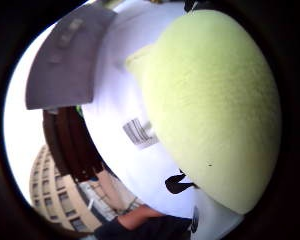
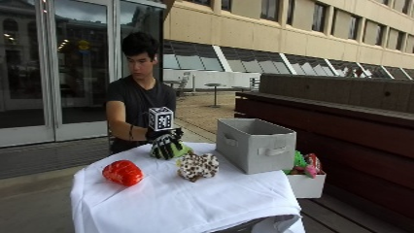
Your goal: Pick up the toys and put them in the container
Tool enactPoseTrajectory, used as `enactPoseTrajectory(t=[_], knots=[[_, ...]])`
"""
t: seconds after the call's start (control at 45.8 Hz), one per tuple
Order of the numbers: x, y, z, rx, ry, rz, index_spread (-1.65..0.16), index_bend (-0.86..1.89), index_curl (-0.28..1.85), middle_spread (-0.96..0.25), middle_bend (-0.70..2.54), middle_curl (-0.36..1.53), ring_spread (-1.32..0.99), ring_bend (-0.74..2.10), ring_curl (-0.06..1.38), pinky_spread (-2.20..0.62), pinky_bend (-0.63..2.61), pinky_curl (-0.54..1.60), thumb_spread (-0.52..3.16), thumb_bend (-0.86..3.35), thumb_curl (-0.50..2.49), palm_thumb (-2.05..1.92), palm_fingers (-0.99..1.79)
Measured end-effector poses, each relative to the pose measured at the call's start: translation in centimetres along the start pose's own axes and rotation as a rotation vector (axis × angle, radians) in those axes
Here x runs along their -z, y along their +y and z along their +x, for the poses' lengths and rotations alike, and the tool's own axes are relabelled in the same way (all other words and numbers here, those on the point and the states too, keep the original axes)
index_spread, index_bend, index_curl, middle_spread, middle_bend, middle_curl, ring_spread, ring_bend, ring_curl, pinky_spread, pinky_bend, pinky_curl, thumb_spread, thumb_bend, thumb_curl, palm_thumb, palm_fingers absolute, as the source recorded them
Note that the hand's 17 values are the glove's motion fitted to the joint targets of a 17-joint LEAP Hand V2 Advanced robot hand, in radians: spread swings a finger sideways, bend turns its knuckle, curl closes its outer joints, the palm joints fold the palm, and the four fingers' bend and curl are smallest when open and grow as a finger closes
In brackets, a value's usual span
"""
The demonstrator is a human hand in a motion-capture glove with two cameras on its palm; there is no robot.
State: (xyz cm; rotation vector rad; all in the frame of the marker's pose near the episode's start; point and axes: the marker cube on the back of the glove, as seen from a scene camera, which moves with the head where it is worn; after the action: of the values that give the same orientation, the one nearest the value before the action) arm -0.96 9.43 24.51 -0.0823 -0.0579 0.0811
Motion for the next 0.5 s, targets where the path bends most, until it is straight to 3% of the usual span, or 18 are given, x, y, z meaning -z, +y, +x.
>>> enactPoseTrajectory(t=[0.087,0.218,0.415,0.502], knots=[[0.5,0.5,0.3,0.138,0.017,-0.073,-0.28,0.19,0.10,-0.17,0.64,0.41,-0.35,1.10,0.48,-0.45,1.07,0.31,0.85,0.39,0.54,0.95,1.01],[1.0,0.0,0.0,0.122,-0.013,-0.089,-0.29,0.19,0.13,-0.22,0.82,0.48,-0.35,1.11,0.48,-0.48,0.90,0.28,0.77,0.49,0.60,1.06,1.22],[3.4,-1.7,0.6,0.086,-0.060,-0.161,-0.28,0.30,0.19,-0.21,0.93,0.51,-0.32,1.07,0.46,-0.51,0.78,0.27,0.71,0.56,0.67,1.07,1.29],[6.7,-2.8,1.0,0.070,-0.078,-0.138,-0.27,0.36,0.22,-0.22,0.92,0.51,-0.32,1.10,0.46,-0.48,0.75,0.29,0.61,0.42,0.67,0.89,1.25]])
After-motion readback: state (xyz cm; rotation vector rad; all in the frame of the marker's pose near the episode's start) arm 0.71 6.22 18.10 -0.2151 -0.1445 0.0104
